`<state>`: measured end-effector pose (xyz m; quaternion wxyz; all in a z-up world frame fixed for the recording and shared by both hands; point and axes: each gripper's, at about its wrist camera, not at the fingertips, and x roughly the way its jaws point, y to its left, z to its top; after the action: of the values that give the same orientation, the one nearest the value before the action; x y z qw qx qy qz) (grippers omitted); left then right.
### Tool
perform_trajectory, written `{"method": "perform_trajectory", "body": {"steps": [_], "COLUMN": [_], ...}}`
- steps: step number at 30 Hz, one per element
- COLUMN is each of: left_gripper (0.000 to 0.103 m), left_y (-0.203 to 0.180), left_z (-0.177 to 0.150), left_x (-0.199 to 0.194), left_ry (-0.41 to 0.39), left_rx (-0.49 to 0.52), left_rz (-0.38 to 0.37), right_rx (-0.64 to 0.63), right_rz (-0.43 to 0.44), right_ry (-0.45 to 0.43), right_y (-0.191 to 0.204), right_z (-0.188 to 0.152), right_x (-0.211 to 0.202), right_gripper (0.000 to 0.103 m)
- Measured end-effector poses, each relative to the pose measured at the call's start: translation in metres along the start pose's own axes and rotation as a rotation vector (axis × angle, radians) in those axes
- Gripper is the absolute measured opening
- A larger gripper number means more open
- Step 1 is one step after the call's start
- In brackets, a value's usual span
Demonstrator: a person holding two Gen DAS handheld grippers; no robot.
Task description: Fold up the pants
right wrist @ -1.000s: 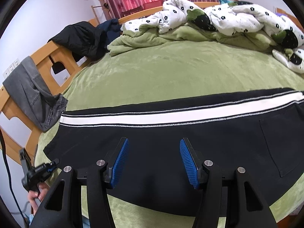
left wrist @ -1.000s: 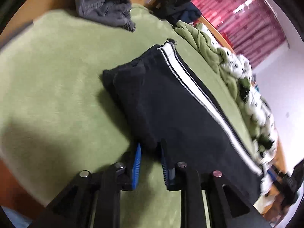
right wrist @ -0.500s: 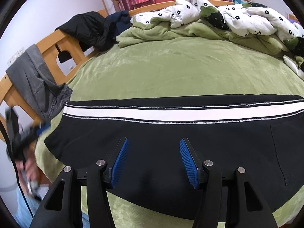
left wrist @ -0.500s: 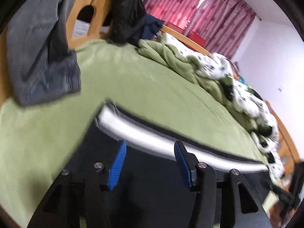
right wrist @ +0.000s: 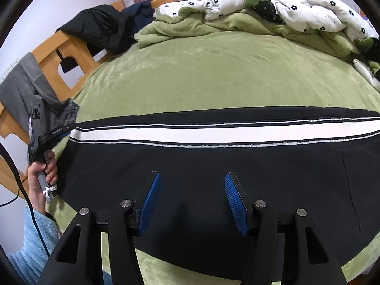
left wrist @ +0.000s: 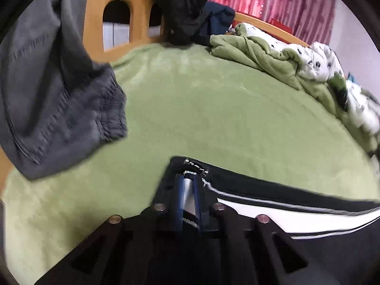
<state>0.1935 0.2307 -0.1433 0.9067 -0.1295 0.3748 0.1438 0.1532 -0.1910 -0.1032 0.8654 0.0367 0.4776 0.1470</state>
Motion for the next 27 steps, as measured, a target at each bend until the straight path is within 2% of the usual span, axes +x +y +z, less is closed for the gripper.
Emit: {"method": "perform_trajectory", "body": {"steps": [3,5,6,8,9,10,12,13,14,15,16,17,19,23,24,25,26,27], "left_gripper": [0.002,0.002,0.002,0.002,0.002,0.002,0.003,0.006,0.021,0.045,0.057,0.063,0.063,0.063,0.059,0.051,0.042,0.028], "left_y": [0.019,0.027,0.034,0.047,0.052,0.053,0.044,0.038,0.033,0.029,0.026,0.023,0.019,0.018,0.019,0.021,0.022,0.023], "left_z": [0.004,0.011,0.014,0.013,0.010,0.009,0.010,0.011,0.011,0.010,0.009,0.007,0.008,0.007,0.004,0.000,-0.001,-0.001], "left_x": [-0.031,-0.034,-0.026,-0.014,-0.014,-0.015,-0.018,-0.020,-0.021,-0.022,-0.024,-0.027,-0.024,-0.001,0.006,0.013,0.018,0.019], "left_ry": [-0.148,-0.185,-0.152,-0.076,-0.064,-0.064,-0.040,-0.028,-0.021,-0.021,-0.032,-0.053,-0.060,0.032,0.056,0.075,0.085,0.079], "left_rx": [-0.087,-0.082,-0.089,-0.163,-0.203,-0.211,-0.163,-0.131,-0.103,-0.080,-0.056,-0.038,0.001,-0.012,-0.025,-0.043,-0.054,-0.055], "left_rz": [-0.047,0.066,0.064,-0.059,-0.151,-0.204,-0.272,-0.277,-0.270,-0.253,-0.216,-0.183,-0.137,-0.112,-0.107,-0.120,-0.124,-0.105], "right_rx": [-0.003,0.002,0.003,-0.006,-0.017,-0.036,-0.085,-0.111,-0.145,-0.199,-0.223,-0.234,-0.269,-0.312,-0.319,-0.325,-0.340,-0.355], "right_rz": [-0.016,-0.022,-0.021,-0.026,-0.036,-0.046,-0.066,-0.074,-0.078,-0.093,-0.120,-0.130,-0.128,-0.134,-0.131,-0.126,-0.117,-0.119], "right_ry": [-0.001,0.001,0.004,0.009,0.007,0.003,-0.020,-0.038,-0.057,-0.090,-0.104,-0.105,-0.091,-0.087,-0.085,-0.081,-0.073,-0.068], "right_y": [-0.001,-0.002,-0.002,-0.001,0.000,0.001,0.004,0.005,0.006,0.005,0.003,0.000,-0.009,-0.036,-0.042,-0.047,-0.054,-0.058], "right_z": [0.000,0.001,0.001,0.002,0.003,0.004,0.008,0.011,0.014,0.019,0.023,0.027,0.038,0.058,0.062,0.066,0.071,0.072], "right_x": [0.001,0.003,0.004,0.006,0.007,0.007,0.005,0.003,0.003,0.003,0.006,0.009,0.021,0.041,0.045,0.050,0.056,0.061], "right_gripper": [0.056,0.056,0.056,0.056,0.056,0.056,0.056,0.056,0.056,0.057,0.059,0.060,0.060,0.060,0.060,0.060,0.060,0.060]}}
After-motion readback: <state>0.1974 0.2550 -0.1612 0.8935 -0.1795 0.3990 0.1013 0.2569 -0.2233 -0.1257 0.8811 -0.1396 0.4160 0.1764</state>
